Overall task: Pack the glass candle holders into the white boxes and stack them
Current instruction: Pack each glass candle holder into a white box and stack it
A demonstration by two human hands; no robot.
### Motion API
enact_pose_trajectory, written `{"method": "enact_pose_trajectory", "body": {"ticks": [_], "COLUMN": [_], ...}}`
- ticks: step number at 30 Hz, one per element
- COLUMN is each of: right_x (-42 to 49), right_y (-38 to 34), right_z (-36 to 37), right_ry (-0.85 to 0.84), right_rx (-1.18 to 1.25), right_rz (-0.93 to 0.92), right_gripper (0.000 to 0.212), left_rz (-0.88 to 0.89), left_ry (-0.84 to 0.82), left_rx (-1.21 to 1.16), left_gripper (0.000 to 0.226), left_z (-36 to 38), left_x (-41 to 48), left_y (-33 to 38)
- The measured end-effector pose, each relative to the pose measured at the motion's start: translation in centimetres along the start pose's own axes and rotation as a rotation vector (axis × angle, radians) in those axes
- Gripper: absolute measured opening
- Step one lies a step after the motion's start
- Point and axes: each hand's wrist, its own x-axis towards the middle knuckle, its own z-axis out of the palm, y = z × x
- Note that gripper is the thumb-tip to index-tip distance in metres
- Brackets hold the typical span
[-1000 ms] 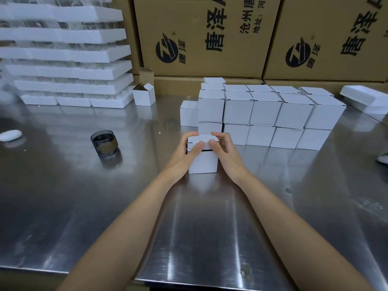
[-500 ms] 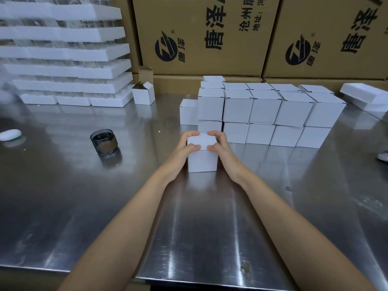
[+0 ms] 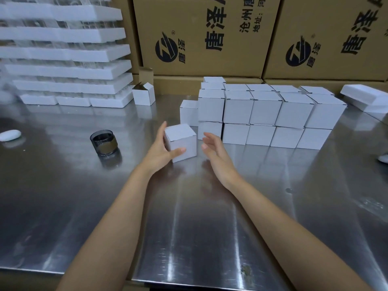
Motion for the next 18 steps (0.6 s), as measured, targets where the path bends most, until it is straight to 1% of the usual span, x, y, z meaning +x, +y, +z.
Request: {"method": "enact_pose_trajectory", "body": {"ticks": [2, 3, 7, 10, 12, 14, 16, 18], "right_x": [0.2, 0.2, 0.3, 0.5, 0.8, 1.1, 1.4, 2.1], "right_y": [0.1, 0.1, 0.5, 0.8, 1.0, 1.0, 0.8, 0.7], "right_z": [0.3, 0.5, 0.7, 0.7, 1.1, 1.7, 2.4, 3.0], "right_ry": [0.006, -0.002, -0.049, -0.105, -0.129, -0.112, -0.066, -0.032], "right_rx": [-0.093, -0.132, -0.250, -0.441, -0.651, -0.817, -0.932, -1.074], "right_rz": [0.002, 0.006, -0.001, -0.049, -0.116, -0.161, -0.181, -0.219], "right_gripper": [0.036, 0.036, 0.031, 0.030, 0.028, 0.023, 0.020, 0.018], "left_rz": [0.011, 0.028, 0.082, 0.072, 0.071, 0.045, 0.013, 0.039], "left_ry": [0.118, 0.154, 0.307, 0.400, 0.417, 0.417, 0.383, 0.320], "left_rx": [0.084, 0.104, 0.211, 0.281, 0.299, 0.337, 0.424, 0.463], "left_gripper": [0.102, 0.097, 0.059, 0.042, 0.037, 0.036, 0.037, 0.038], "left_z": [0.5, 0.9, 2.0, 2.6, 3.1, 3.3, 3.3, 3.0], "left_x": [0.9, 1.3, 3.0, 4.3, 5.3, 6.4, 7.3, 7.9], "left_y": [-0.3, -0.4, -1.0, -1.3, -1.4, -1.5, -1.9, -2.1]}}
